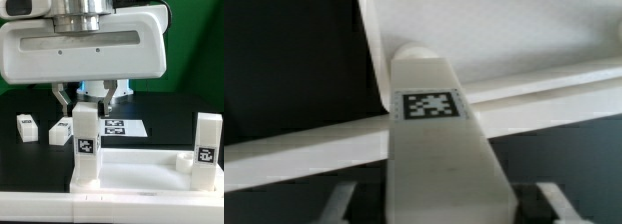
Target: Assemble desk
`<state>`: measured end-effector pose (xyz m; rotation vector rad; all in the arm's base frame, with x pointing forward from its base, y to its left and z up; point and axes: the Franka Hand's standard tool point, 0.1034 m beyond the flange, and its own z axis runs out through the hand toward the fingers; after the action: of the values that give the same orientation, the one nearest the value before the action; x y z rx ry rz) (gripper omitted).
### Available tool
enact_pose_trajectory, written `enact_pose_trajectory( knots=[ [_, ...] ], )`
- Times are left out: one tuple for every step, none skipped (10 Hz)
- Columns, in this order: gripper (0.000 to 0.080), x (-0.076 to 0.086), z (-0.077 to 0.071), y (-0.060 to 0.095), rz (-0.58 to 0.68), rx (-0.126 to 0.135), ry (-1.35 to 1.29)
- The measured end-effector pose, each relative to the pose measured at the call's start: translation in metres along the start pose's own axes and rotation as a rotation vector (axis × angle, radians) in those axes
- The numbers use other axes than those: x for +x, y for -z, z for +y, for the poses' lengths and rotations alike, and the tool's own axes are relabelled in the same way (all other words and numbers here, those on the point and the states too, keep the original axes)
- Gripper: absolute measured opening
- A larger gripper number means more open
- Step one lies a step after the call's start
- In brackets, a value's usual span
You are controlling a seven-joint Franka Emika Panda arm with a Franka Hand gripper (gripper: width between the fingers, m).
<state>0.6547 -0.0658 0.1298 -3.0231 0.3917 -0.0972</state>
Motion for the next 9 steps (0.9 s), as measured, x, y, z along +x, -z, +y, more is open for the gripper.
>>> enact_pose_trajectory(
  knots=[
    [0.0294, 0.0004, 0.0009, 0.0002, 0.001, -0.001, -0.061],
    [0.0294, 0.0005, 0.0013, 0.0, 0.004, 0.0, -0.119],
    [0.0294, 0.0007, 0.003, -0.0011, 0.012, -0.003, -0.24],
    [0.0294, 0.0011, 0.0043, -0.0014, 0.018, -0.006, -0.325],
    [0.0294, 0.0014, 0.0049, -0.0015, 0.021, -0.007, -0.4],
    [0.0294, 0.0018, 0.0059, -0.0016, 0.027, -0.009, -0.5],
    [0.0294, 0.003, 0.0058, -0.0019, 0.04, -0.008, -0.587],
    [0.0294, 0.003, 0.0058, -0.002, 0.05, -0.011, -0.668],
    [0.0294, 0.0023, 0.0064, -0.0019, 0.061, -0.016, -0.773]
  ],
)
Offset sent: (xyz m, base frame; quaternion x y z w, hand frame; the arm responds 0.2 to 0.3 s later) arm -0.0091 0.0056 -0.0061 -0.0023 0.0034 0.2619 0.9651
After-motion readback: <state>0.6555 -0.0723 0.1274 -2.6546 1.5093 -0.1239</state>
